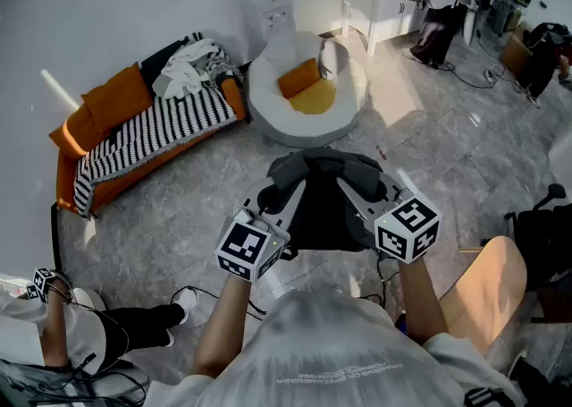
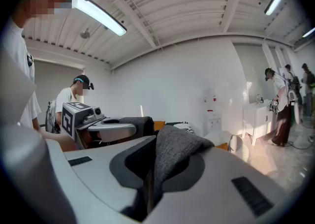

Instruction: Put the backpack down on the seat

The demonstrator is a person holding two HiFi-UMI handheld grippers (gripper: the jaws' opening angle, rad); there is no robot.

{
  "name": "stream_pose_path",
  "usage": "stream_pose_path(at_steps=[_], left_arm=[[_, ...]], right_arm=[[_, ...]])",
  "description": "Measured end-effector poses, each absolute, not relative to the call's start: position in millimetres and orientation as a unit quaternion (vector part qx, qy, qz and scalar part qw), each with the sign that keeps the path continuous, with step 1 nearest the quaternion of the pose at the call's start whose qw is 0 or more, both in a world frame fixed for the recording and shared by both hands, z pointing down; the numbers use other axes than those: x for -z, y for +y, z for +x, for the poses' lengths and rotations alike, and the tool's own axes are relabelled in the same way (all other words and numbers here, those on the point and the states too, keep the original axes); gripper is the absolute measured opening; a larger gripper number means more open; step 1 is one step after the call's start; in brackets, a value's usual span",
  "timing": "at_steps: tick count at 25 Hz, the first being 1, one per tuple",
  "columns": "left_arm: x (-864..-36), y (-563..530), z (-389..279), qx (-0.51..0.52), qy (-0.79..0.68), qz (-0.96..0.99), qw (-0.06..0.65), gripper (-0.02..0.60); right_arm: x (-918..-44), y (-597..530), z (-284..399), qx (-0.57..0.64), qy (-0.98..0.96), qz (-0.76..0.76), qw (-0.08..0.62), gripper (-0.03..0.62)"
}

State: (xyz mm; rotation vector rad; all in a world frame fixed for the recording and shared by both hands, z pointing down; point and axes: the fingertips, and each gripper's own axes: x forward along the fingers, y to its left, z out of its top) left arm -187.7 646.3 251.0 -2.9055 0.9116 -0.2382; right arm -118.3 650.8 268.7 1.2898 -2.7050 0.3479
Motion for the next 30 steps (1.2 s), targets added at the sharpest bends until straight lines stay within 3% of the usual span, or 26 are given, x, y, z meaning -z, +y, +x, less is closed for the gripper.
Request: stream_pose_path(at_steps=[14, 21, 30], left_arm=[[-248, 647, -172, 0.083, 0.298, -0.949, 0.053, 0.054], [-244, 653, -155, 0.037, 0.319, -0.947, -0.002, 0.054], [-257, 664, -123, 0.058, 0.325, -0.944, 0.005, 0.054]], right_arm=[[-261, 646, -101, -0.118, -0.895, 0.427, 0.052, 0.029], [-262, 660, -82, -0.126, -0.903, 0.409, 0.043, 0.029], [-267, 667, -49, -0.144, -0.901, 0.409, 0.033, 0.031]])
